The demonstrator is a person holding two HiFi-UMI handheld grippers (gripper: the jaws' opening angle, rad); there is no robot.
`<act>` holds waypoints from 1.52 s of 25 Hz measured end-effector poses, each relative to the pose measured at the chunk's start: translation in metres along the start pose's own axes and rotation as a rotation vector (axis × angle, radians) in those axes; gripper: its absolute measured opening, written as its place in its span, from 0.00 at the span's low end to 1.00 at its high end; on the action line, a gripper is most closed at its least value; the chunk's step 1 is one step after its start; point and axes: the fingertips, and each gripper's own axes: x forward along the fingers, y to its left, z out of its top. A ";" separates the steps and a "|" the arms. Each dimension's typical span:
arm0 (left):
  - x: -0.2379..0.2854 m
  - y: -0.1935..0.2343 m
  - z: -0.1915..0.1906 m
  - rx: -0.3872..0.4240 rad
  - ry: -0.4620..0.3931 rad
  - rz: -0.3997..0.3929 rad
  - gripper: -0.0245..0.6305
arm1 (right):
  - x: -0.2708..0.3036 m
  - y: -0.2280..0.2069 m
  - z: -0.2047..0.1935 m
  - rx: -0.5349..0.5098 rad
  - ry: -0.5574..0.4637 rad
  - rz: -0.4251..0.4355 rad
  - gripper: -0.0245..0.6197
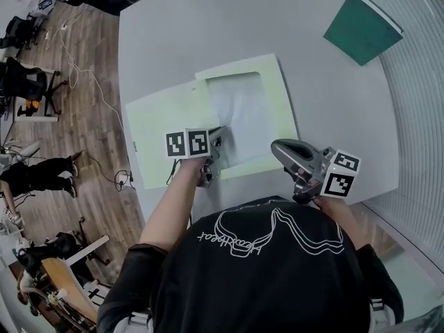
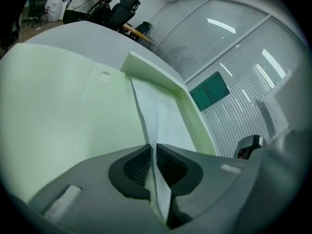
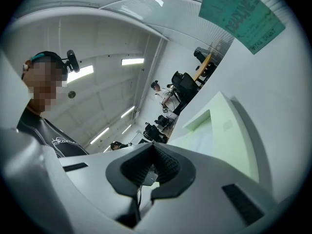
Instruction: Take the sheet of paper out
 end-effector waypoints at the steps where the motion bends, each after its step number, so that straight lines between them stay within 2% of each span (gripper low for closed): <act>1: 0.000 0.001 0.000 0.000 0.000 0.005 0.10 | 0.000 0.000 0.000 -0.002 0.002 -0.003 0.05; 7: 0.005 0.006 0.000 -0.009 -0.010 0.028 0.06 | -0.002 -0.008 0.000 -0.005 0.012 -0.009 0.05; 13: -0.001 0.008 0.001 0.030 -0.022 0.069 0.06 | -0.001 -0.006 0.001 -0.012 0.017 -0.009 0.05; 22: -0.018 0.019 -0.004 0.028 -0.046 0.110 0.06 | -0.001 -0.003 -0.006 -0.016 0.017 -0.018 0.05; 34: -0.035 0.039 -0.006 0.062 -0.092 0.215 0.06 | -0.008 -0.009 -0.017 -0.009 0.005 -0.039 0.05; 38: -0.049 0.039 -0.009 0.071 -0.110 0.240 0.06 | -0.007 0.002 -0.021 -0.009 0.008 -0.031 0.05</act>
